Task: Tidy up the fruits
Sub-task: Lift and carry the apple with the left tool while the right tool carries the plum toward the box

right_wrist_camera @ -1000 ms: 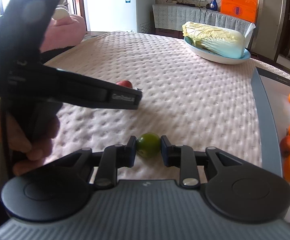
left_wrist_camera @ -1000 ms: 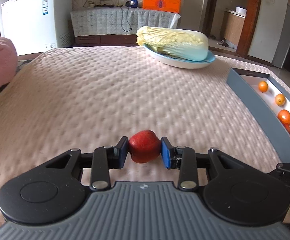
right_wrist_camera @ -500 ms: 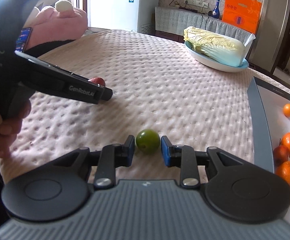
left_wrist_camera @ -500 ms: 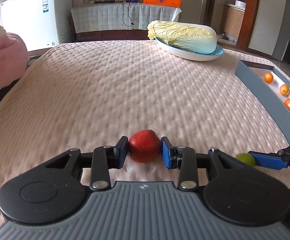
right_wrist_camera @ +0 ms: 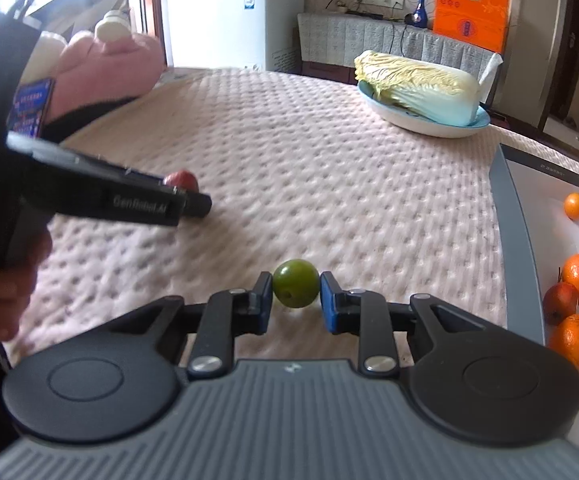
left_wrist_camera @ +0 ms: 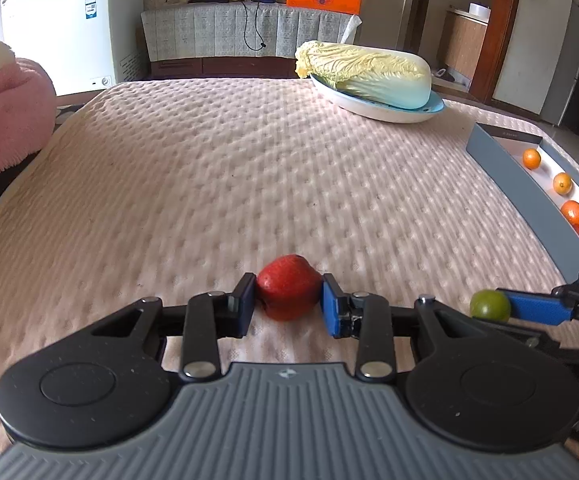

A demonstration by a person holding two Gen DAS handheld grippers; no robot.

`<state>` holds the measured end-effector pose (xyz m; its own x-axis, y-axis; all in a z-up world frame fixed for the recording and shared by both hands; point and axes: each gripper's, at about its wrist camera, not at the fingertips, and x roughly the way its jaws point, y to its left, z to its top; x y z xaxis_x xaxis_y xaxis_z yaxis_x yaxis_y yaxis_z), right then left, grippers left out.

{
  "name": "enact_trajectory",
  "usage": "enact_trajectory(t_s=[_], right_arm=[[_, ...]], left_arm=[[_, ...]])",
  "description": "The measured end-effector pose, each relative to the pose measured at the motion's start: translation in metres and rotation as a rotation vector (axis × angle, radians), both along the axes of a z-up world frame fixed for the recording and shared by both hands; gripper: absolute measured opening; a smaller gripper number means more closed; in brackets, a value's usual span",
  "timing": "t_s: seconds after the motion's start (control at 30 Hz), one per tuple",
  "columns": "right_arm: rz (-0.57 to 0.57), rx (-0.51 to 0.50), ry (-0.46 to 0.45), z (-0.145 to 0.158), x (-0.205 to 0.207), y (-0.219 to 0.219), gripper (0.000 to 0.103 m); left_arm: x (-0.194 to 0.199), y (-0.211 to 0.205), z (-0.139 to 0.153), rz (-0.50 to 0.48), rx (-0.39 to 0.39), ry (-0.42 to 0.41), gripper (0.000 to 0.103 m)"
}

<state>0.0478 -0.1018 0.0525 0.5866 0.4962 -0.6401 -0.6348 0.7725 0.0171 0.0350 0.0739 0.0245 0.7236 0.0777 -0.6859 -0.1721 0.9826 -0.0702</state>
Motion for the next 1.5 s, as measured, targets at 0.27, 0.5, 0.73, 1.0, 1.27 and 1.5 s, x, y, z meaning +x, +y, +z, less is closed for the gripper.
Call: enact_trajectory(t_s=[0.27, 0.5, 0.73, 1.0, 1.27, 1.5], right_arm=[[-0.031, 0.079, -0.004, 0.014, 0.002, -0.012, 0.029], [-0.010, 0.137, -0.034, 0.026, -0.005, -0.017, 0.029], [-0.010, 0.168, -0.053, 0.036, -0.010, -0.023, 0.029], [-0.016, 0.181, -0.071, 0.042, -0.014, -0.028, 0.029], [-0.042, 0.191, -0.081, 0.045, -0.016, -0.039, 0.029], [-0.051, 0.197, -0.079, 0.046, -0.015, -0.044, 0.029]], left_arm=[[-0.010, 0.001, 0.011, -0.004, -0.017, -0.023, 0.040], [-0.022, -0.001, 0.019, -0.001, 0.012, -0.036, 0.040], [-0.026, -0.006, 0.027, 0.010, 0.039, -0.052, 0.040], [-0.028, -0.018, 0.034, -0.007, 0.052, -0.066, 0.040], [-0.024, -0.033, 0.040, -0.030, 0.046, -0.087, 0.040], [-0.021, -0.040, 0.040, -0.033, 0.044, -0.087, 0.040]])
